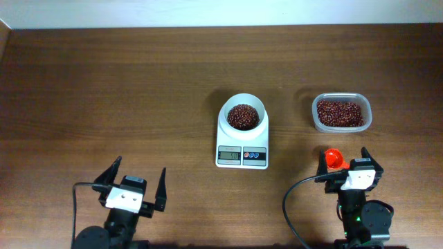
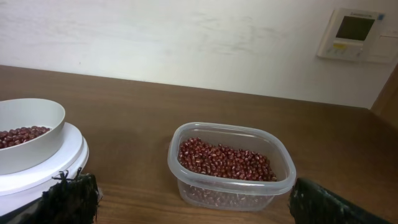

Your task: Scoop and weigh 50g on scale

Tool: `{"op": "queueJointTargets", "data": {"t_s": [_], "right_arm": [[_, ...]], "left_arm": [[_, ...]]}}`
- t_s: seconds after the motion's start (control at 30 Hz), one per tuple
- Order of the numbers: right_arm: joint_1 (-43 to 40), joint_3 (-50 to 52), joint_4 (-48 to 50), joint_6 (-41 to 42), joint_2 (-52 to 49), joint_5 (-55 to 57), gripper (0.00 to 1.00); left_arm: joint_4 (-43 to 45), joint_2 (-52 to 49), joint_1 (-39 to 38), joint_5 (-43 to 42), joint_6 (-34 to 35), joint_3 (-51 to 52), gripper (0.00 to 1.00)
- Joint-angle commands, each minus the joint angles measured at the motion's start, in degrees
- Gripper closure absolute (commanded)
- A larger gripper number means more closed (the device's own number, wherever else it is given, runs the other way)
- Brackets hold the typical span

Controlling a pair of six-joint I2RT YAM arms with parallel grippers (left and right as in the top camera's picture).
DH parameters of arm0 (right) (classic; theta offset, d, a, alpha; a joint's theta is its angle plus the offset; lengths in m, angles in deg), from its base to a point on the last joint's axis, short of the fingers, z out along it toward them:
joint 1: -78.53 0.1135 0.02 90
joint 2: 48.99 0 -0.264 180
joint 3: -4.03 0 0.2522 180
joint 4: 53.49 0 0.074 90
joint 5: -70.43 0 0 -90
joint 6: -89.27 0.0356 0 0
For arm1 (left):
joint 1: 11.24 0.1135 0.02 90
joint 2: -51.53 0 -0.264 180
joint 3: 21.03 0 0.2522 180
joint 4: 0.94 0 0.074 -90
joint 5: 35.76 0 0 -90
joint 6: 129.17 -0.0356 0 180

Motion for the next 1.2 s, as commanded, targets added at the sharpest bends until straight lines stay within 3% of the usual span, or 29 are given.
{"op": "queueJointTargets", "data": {"t_s": [0.0,0.17,0.3,1.17], "right_arm": [[-0.33,0.31,-0.37,0.63,0.59,-0.33,0.01],[-0.33,0.31,-0.37,0.63,0.59,-0.33,0.01],[-0.33,0.31,-0.35,0.63,0.59,-0.33,0.01],[-0.33,0.31,-0.35,0.63,0.59,-0.33,0.01]], "left_arm": [[4.94,0.72,0.35,2.36,0.76,4.81,0.01],[20.44,0.72,0.33,2.34,0.79,15.87,0.01],[28.17,0.74,0.35,2.56,6.12,21.77,0.01],[28.2,0.74,0.35,4.0,5.81,26.05,0.01]]}}
